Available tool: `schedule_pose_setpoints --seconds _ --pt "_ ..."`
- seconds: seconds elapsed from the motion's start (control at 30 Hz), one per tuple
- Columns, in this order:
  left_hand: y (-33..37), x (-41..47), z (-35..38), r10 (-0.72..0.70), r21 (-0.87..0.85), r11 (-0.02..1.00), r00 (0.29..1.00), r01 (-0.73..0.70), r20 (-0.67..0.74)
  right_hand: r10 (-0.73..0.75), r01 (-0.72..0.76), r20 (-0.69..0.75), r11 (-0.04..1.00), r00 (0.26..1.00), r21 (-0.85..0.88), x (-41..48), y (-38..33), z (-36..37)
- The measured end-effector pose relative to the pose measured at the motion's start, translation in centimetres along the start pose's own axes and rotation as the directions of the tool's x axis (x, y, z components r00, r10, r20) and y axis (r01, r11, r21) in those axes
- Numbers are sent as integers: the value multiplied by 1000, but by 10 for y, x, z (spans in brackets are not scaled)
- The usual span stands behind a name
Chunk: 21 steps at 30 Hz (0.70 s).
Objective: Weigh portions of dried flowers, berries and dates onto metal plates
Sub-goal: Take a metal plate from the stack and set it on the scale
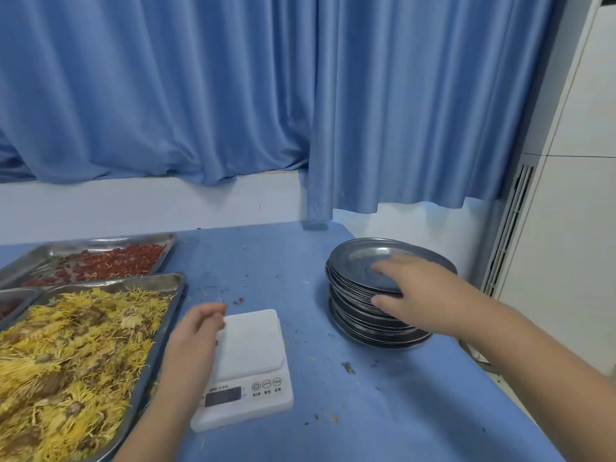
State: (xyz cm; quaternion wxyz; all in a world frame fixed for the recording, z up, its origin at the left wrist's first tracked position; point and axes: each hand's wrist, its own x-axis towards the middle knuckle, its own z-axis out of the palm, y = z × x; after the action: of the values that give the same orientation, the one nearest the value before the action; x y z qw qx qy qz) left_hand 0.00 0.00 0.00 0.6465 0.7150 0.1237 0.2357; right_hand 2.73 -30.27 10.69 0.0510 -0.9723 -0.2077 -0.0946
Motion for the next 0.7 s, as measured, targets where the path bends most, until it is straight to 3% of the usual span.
schedule_pose_setpoints --seconds 0.07,0.13,0.27,0.47,0.57,0.7 --pt "-9 3 -6 54 125 991 990 -37 -129 -13 6 -49 990 999 -139 5 -1 4" --pt "-24 3 -11 63 148 988 986 -40 -156 -39 22 -95 985 995 -172 5 -1 11" --pt "-40 3 -14 22 174 985 994 -4 -106 -46 -7 -190 963 981 -270 10 0 14" --pt "-43 2 -14 -105 55 992 990 111 -91 -97 -23 -360 949 928 -314 14 1 11" --pt "-41 4 -16 -156 -22 988 985 155 -78 -161 5 -535 959 829 -282 15 -3 4" --pt "-41 5 -18 -146 -36 989 984 143 -104 -321 169 -708 945 629 -278 18 -32 7"
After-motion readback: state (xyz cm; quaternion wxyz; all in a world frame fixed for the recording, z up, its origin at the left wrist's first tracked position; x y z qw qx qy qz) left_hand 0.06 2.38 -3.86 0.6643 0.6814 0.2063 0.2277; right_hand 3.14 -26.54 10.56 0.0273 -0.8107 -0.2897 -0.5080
